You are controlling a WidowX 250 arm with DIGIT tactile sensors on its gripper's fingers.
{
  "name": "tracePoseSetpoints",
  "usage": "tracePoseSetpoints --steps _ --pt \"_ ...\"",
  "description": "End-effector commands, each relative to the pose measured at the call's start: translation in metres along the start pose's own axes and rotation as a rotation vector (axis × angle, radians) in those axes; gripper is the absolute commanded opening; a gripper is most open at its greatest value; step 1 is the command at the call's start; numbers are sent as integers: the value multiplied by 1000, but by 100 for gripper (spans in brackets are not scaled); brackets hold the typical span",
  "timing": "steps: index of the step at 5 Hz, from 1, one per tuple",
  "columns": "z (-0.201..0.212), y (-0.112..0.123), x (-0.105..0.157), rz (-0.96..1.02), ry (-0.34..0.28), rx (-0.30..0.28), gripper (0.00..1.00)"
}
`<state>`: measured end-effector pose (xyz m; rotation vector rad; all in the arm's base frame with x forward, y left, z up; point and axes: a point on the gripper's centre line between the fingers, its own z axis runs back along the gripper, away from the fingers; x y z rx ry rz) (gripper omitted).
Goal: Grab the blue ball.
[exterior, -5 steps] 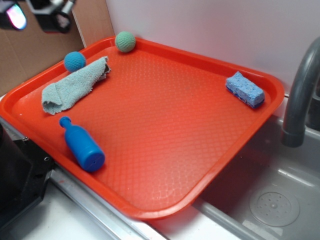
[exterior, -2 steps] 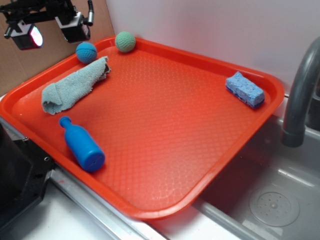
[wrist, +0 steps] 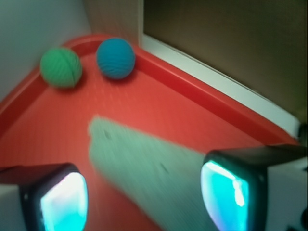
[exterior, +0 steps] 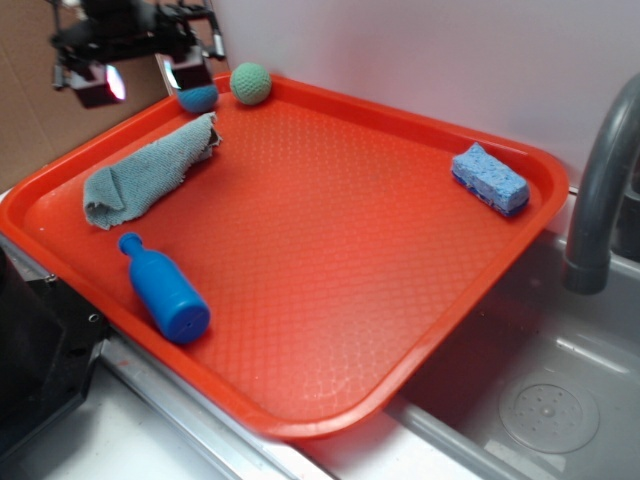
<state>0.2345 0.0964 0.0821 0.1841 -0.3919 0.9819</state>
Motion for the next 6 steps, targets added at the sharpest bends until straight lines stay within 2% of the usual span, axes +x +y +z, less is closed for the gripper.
tracePoseSetpoints --steps 1,2,3,4,5,6 --pt "-30 -7 36 147 -197 -16 100" --pt "-42 -10 53 176 -237 -12 100" --pt "-42 -8 68 198 -250 -22 100" --pt "-31 -3 80 229 -254 -62 100" --pt "-35 2 91 256 -241 -62 100" --pt "-40 -5 98 293 -234 -150 100"
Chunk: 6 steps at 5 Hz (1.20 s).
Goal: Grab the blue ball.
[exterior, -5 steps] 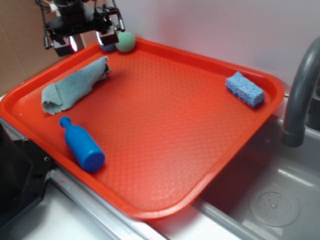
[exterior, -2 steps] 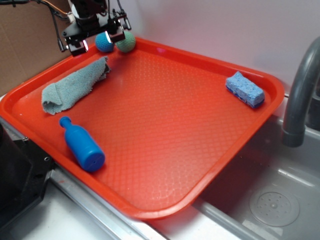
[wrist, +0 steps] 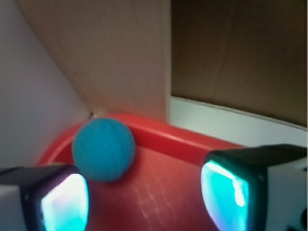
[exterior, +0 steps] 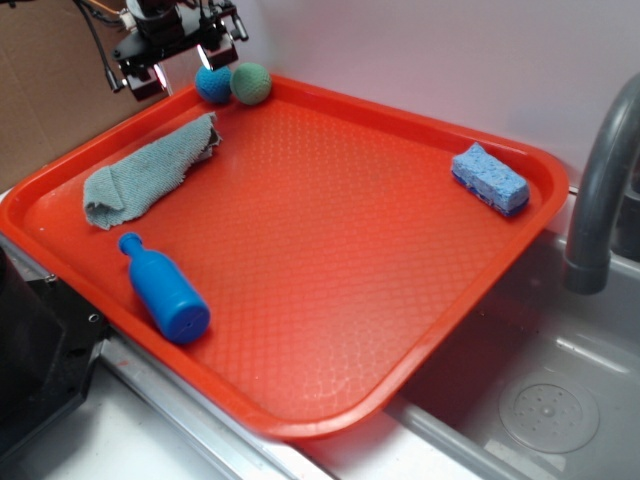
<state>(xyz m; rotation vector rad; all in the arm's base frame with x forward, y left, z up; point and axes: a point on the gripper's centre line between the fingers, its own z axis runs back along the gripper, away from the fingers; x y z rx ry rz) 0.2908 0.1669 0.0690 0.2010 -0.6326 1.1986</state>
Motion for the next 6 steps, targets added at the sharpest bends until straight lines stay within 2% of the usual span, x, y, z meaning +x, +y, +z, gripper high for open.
tracePoseSetpoints --steps 1,3,4,5,6 --pt "4 -3 22 58 -18 -104 100" --pt "4 -3 22 58 -18 -104 100" --pt "-11 -6 18 69 -23 -67 100" --pt "-39 -15 15 73 -73 20 100" --pt "-42 -17 13 84 -101 7 0"
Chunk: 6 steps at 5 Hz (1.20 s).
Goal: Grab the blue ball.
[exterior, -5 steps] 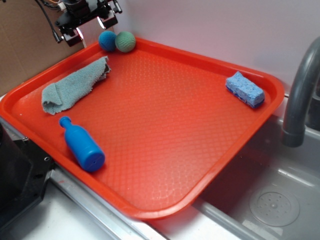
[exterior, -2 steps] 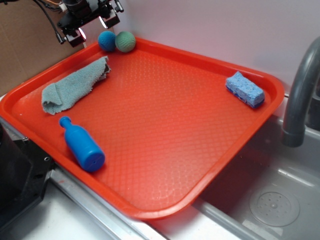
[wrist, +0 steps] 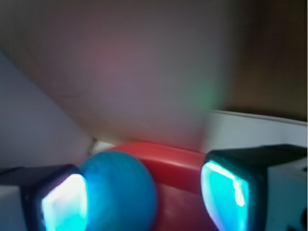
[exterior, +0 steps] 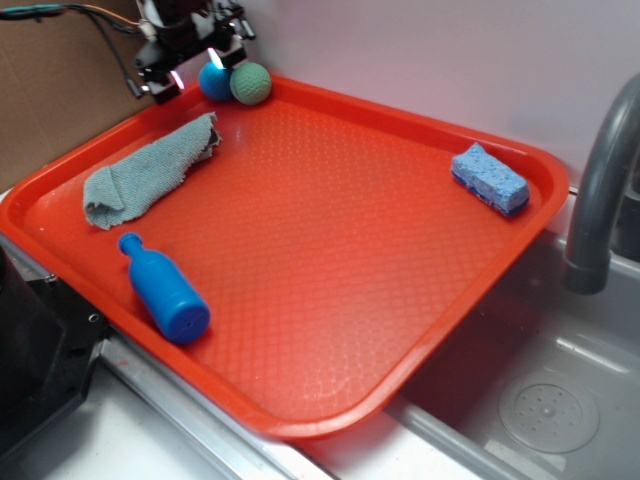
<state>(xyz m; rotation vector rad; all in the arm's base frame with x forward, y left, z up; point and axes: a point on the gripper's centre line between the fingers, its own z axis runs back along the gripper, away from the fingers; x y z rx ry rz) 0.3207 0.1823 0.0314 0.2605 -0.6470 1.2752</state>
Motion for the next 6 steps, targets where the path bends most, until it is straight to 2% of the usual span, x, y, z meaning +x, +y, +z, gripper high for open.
tracePoseSetpoints --steps 1,2,3,4,5,6 --pt "12 -2 13 17 -53 -63 0" --pt "54 5 15 -58 25 -124 0" --pt "117 26 19 -109 247 -311 0" --pt "166 34 37 -132 324 -426 0" --pt "189 32 46 -155 497 -374 0" --pt "202 27 40 -252 597 -349 0"
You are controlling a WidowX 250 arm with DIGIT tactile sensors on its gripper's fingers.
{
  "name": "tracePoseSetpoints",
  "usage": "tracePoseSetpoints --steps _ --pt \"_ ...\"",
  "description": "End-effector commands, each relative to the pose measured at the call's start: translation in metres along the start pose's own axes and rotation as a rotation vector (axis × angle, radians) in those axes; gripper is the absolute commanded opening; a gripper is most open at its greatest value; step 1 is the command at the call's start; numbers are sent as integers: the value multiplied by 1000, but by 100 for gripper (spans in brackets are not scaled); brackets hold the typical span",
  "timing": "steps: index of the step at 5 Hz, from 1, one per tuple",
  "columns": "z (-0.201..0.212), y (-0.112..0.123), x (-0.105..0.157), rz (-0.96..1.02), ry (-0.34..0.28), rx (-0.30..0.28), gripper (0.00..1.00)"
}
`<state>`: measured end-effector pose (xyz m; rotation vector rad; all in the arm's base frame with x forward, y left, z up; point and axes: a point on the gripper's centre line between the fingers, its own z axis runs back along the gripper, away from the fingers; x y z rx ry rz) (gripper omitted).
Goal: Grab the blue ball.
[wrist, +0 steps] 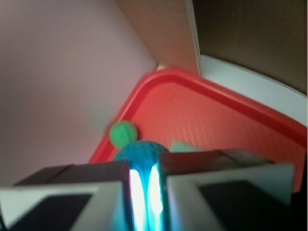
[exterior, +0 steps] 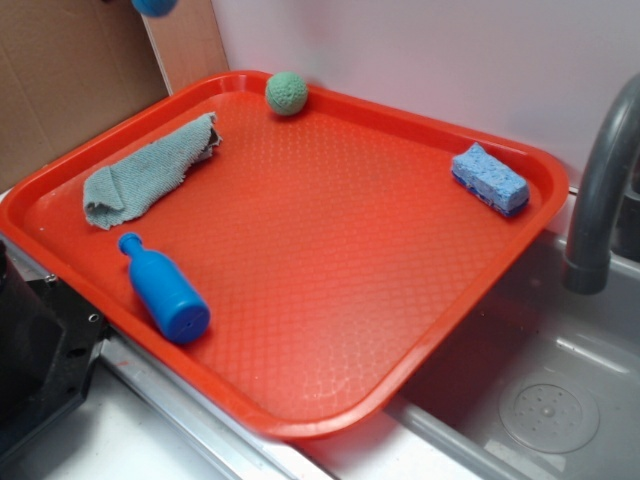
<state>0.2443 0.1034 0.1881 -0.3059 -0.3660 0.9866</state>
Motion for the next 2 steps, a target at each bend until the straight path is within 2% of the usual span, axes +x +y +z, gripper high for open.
tracePoseSetpoints --steps 1,2 --pt "18 2 7 -77 55 143 0" --pt "2 14 27 -150 66 229 0"
